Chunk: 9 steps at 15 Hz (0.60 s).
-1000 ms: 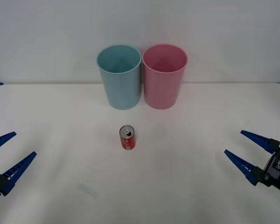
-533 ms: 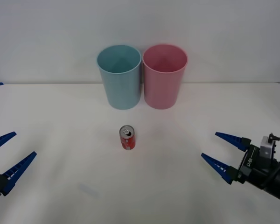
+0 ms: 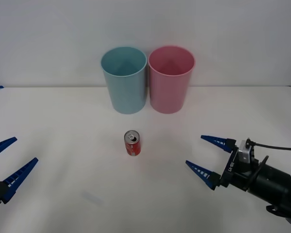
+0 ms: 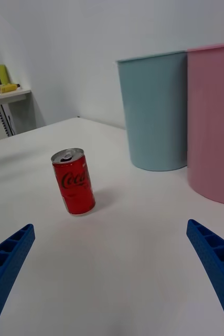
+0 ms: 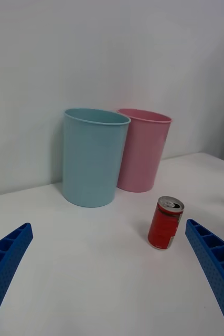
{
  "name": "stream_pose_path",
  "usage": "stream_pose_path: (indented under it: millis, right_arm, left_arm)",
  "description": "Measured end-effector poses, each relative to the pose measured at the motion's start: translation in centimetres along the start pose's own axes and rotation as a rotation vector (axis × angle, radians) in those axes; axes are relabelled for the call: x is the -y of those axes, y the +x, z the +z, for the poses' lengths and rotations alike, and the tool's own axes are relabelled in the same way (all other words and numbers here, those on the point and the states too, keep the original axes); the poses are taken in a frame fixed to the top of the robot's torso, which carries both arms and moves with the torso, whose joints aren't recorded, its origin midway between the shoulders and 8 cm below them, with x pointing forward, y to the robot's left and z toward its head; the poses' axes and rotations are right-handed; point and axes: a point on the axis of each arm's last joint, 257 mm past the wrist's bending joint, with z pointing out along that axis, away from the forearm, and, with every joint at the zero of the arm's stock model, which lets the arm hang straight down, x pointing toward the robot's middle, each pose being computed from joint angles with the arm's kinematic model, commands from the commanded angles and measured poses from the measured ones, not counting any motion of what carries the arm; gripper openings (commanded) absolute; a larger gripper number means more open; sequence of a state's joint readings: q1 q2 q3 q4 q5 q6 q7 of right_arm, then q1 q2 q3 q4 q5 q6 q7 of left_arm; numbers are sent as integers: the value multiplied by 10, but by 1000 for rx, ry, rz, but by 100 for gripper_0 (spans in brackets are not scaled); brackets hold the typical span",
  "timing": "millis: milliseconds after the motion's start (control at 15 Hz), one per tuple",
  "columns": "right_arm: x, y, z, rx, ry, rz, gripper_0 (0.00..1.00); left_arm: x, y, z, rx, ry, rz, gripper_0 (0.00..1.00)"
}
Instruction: Grasp the object on the table and drop it into the matching bin: aluminum can to the light blue bin, PET bottle to the pink bin.
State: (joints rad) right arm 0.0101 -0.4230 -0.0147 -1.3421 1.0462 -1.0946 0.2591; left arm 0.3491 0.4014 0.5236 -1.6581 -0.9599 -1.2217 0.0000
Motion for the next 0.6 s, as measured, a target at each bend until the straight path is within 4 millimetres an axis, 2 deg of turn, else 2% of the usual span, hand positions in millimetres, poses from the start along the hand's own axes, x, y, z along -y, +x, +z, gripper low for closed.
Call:
stream_pose_path:
  millis: [333, 600]
  right_arm:
    - [-12, 0, 40, -2, -28, -34, 100]
    - [-10, 11, 77, -11, -36, -26, 100]
  left_arm:
    - [0, 0, 0, 0, 0, 0, 100]
    - [0, 0, 0, 0, 0, 0, 100]
